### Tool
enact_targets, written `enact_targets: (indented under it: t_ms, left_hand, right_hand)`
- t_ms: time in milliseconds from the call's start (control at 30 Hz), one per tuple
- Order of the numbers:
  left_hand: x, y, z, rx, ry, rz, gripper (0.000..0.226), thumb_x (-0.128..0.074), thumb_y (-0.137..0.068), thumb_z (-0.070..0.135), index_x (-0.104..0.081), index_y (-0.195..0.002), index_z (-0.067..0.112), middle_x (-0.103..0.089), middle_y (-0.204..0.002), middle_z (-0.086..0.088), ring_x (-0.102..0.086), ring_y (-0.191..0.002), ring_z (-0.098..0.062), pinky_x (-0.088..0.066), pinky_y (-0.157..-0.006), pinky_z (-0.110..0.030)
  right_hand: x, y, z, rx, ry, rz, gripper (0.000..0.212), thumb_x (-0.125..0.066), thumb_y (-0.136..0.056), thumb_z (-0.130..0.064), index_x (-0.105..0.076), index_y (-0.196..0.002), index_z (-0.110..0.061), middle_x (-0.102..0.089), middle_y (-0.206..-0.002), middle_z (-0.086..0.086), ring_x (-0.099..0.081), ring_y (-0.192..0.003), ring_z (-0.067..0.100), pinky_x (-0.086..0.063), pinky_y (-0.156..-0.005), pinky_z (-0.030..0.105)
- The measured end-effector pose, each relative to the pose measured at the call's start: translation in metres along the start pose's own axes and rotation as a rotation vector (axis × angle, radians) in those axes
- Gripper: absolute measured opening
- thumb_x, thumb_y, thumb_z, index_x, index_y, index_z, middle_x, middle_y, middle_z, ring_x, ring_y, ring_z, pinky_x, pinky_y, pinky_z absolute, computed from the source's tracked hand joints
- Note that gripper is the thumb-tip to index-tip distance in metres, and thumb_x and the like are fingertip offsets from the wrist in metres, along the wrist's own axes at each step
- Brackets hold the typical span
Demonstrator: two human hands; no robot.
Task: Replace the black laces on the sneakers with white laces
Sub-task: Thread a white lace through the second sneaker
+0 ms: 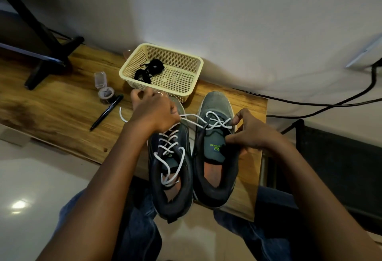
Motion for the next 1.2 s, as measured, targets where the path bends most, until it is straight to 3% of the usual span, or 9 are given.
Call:
enact_targets:
  t_ms: [167, 300, 500, 667, 900, 1000, 1100, 1200]
  left_hand:
    - [-0.011, 0.000, 0.006, -0.026, 0.078, -0.090, 0.023, -0.054, -0.087, 0.056, -0.065, -0.093, 0.036, -0.047, -0.137, 0.006, -0.024, -0.133, -0.022, -0.008, -0.109, -0.047]
    - [-0.014, 0.000, 0.025, -0.097, 0.155, -0.072, 0.026, -0.060, -0.083, 0.058, -0.065, -0.095, 0.036, -0.053, -0.129, 0.010, -0.028, -0.129, -0.017, -0.008, -0.105, -0.042]
    - [-0.013, -0.001, 0.030, -0.117, 0.134, -0.065, 0.022, -0.048, -0.092, 0.047, -0.061, -0.083, 0.032, -0.054, -0.119, 0.011, -0.032, -0.123, -0.017, -0.009, -0.105, -0.044]
    - [-0.006, -0.001, 0.008, -0.037, 0.075, -0.058, 0.035, -0.037, -0.096, 0.041, -0.056, -0.068, 0.029, -0.050, -0.107, 0.006, -0.032, -0.125, -0.022, -0.009, -0.108, -0.049]
    - [-0.010, -0.002, -0.009, 0.060, -0.043, -0.099, 0.045, -0.035, -0.095, 0.042, -0.070, -0.080, 0.019, -0.057, -0.112, -0.001, -0.034, -0.124, -0.024, -0.011, -0.107, -0.049]
    - [-0.007, 0.000, -0.008, 0.106, -0.037, -0.070, 0.047, -0.033, -0.095, 0.046, -0.066, -0.079, 0.018, -0.060, -0.114, -0.004, -0.035, -0.126, -0.026, -0.011, -0.108, -0.049]
    - [0.001, 0.000, -0.001, 0.102, 0.025, 0.020, 0.031, -0.037, -0.096, 0.051, -0.058, -0.100, 0.027, -0.058, -0.125, -0.002, -0.032, -0.132, -0.027, -0.011, -0.109, -0.048]
    - [-0.010, -0.001, 0.013, 0.009, -0.019, -0.046, 0.039, -0.041, -0.096, 0.051, -0.051, -0.129, 0.035, -0.046, -0.142, 0.001, -0.025, -0.135, -0.026, -0.009, -0.110, -0.047]
  right_hand:
    - [-0.002, -0.001, 0.000, 0.002, 0.003, -0.002, 0.048, -0.073, -0.078, -0.006, -0.036, -0.109, -0.012, -0.054, -0.093, 0.011, -0.060, -0.061, 0.024, -0.049, -0.042, 0.024]
    - [-0.003, -0.001, 0.000, -0.001, 0.007, -0.003, 0.049, -0.073, -0.078, -0.006, -0.037, -0.111, -0.011, -0.055, -0.095, 0.012, -0.061, -0.062, 0.024, -0.050, -0.042, 0.025]
    - [-0.002, -0.001, 0.000, -0.002, 0.004, 0.001, 0.050, -0.073, -0.078, -0.006, -0.037, -0.113, -0.010, -0.056, -0.099, 0.015, -0.062, -0.063, 0.024, -0.047, -0.041, 0.023]
    - [-0.003, -0.003, 0.001, -0.002, -0.003, -0.007, 0.047, -0.073, -0.078, -0.006, -0.037, -0.109, -0.012, -0.054, -0.094, 0.013, -0.060, -0.061, 0.024, -0.051, -0.043, 0.026]
    - [-0.002, -0.002, 0.000, 0.000, 0.008, -0.011, 0.047, -0.072, -0.079, -0.006, -0.037, -0.110, -0.012, -0.054, -0.098, 0.013, -0.059, -0.061, 0.022, -0.045, -0.039, 0.020]
    - [-0.002, -0.001, -0.002, 0.005, 0.024, -0.012, 0.049, -0.072, -0.079, -0.007, -0.038, -0.113, -0.011, -0.056, -0.097, 0.014, -0.059, -0.059, 0.022, -0.047, -0.040, 0.022]
    - [-0.003, 0.000, -0.003, 0.006, 0.033, -0.022, 0.049, -0.073, -0.079, -0.008, -0.037, -0.113, -0.011, -0.056, -0.097, 0.013, -0.061, -0.062, 0.022, -0.050, -0.043, 0.023]
    - [-0.003, 0.000, -0.002, 0.001, 0.034, -0.022, 0.050, -0.073, -0.079, -0.008, -0.037, -0.113, -0.011, -0.056, -0.100, 0.015, -0.061, -0.064, 0.023, -0.049, -0.043, 0.022]
Point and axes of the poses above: each hand's wrist, its own y-axis away from the middle knuckle, its own x-axis out of the back of the hand, z = x × y, the point moved 10 cm from there along -y, towards the middle knuckle
